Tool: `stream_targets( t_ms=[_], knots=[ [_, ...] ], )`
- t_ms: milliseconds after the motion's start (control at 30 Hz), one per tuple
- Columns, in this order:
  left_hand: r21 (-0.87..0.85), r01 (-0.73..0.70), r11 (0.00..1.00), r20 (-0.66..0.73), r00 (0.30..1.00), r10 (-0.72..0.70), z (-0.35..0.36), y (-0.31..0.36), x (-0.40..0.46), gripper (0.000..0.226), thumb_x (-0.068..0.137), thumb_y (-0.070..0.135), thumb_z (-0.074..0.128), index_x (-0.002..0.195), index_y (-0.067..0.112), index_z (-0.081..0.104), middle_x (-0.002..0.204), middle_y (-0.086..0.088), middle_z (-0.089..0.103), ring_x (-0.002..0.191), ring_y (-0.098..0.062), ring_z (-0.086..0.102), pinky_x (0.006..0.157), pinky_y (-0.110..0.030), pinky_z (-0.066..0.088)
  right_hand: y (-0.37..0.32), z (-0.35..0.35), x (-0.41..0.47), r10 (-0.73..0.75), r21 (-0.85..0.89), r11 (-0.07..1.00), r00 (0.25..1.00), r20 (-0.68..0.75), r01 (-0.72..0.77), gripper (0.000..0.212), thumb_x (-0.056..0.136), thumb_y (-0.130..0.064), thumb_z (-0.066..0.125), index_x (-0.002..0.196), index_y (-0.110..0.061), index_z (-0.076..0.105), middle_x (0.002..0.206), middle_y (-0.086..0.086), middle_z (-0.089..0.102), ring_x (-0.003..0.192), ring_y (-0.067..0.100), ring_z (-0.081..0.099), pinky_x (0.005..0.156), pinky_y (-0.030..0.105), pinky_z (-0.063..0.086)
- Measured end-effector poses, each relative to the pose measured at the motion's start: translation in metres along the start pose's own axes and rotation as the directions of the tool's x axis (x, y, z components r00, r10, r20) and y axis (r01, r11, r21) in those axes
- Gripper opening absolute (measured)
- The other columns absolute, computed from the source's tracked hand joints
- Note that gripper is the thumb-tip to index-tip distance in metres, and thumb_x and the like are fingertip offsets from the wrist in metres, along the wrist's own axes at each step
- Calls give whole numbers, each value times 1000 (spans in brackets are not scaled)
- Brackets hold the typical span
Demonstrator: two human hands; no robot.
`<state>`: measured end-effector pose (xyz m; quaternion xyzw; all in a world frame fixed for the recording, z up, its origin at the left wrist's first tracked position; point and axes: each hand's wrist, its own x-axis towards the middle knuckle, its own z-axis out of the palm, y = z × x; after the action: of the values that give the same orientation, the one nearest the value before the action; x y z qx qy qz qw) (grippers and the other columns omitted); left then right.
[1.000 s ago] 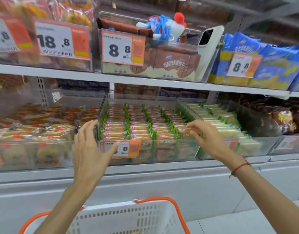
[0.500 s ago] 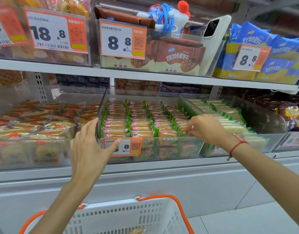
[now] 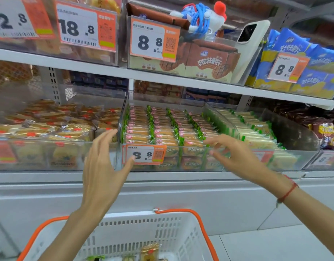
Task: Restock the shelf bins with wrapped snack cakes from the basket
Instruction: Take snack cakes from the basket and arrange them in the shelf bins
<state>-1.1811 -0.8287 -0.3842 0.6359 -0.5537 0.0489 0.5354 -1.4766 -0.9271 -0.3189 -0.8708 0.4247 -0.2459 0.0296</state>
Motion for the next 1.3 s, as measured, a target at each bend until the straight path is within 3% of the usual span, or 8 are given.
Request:
stream_targets(
  t_ms=[300, 467, 533, 700, 800, 967, 1100, 1300],
  knots=[
    [160, 215, 963, 334, 907, -258, 0, -101, -107, 34, 84, 14, 70, 103, 39, 59, 103, 15, 61, 98, -13, 60, 76, -29, 46, -47, 137, -20, -65, 67, 997, 784, 618, 29, 23, 94, -24, 56, 116, -22, 64, 109, -5, 65, 92, 12, 59, 79, 26, 45],
    [483, 231, 845, 768, 351, -535, 5, -164, -159, 17, 92, 27, 55, 106, 38, 56, 117, 7, 55, 97, -16, 54, 86, -29, 46, -59, 238, -43, -36, 32, 999, 588, 808, 17, 30, 95, -16, 48, 122, -20, 62, 118, 2, 63, 101, 20, 55, 92, 28, 40],
    [539, 205, 817, 780, 242, -576, 6, -180, -185, 31, 91, 28, 57, 120, 40, 54, 127, 4, 54, 103, -18, 56, 84, -29, 47, -66, 277, -60, -19, 9, 1000, 559, 829, 20, 33, 95, -14, 46, 125, -22, 59, 125, 3, 60, 113, 23, 54, 90, 30, 41],
    [672, -121, 730, 715, 364, -597, 4, -196, -224, 73, 91, 9, 51, 151, 31, 14, 159, -1, 10, 147, -23, 10, 114, -37, 25, -85, 349, -111, 14, -81, 992, 561, 828, 94, 47, 95, -10, 47, 141, -11, 40, 143, 13, 42, 128, 31, 42, 100, 43, 42],
    [654, -146, 742, 744, 300, -597, 2, -208, -230, 83, 92, 8, 52, 153, 29, 0, 161, 2, -5, 148, -20, -2, 118, -37, 16, -87, 376, -131, 59, -128, 989, 577, 814, 79, 57, 94, -6, 46, 148, -11, 25, 151, 10, 28, 135, 35, 32, 102, 45, 40],
    [613, -140, 778, 780, 264, -567, 9, -213, -237, 68, 94, 13, 50, 151, 27, 16, 158, 7, 19, 146, -13, 13, 115, -34, 19, -86, 402, -144, 121, -208, 974, 577, 807, 87, 72, 96, -11, 49, 153, -11, 4, 158, 11, 10, 144, 36, 15, 105, 41, 38],
    [651, -111, 751, 746, 278, -605, 19, -214, -236, 62, 91, 16, 51, 145, 32, 25, 149, 7, 34, 140, -17, 25, 110, -38, 27, -83, 415, -145, 146, -209, 978, 643, 752, 22, 62, 91, -2, 54, 145, -14, 26, 138, 11, 42, 122, 31, 47, 82, 37, 54],
    [670, 39, 741, 729, 153, -667, 24, -220, -220, 51, 92, 24, 52, 139, 33, 35, 144, 3, 41, 133, -20, 35, 105, -40, 34, -79, 401, -129, 89, -48, 996, 632, 770, -81, 34, 97, -15, 46, 130, -13, 53, 121, 10, 59, 109, 29, 58, 88, 36, 47]
  ],
)
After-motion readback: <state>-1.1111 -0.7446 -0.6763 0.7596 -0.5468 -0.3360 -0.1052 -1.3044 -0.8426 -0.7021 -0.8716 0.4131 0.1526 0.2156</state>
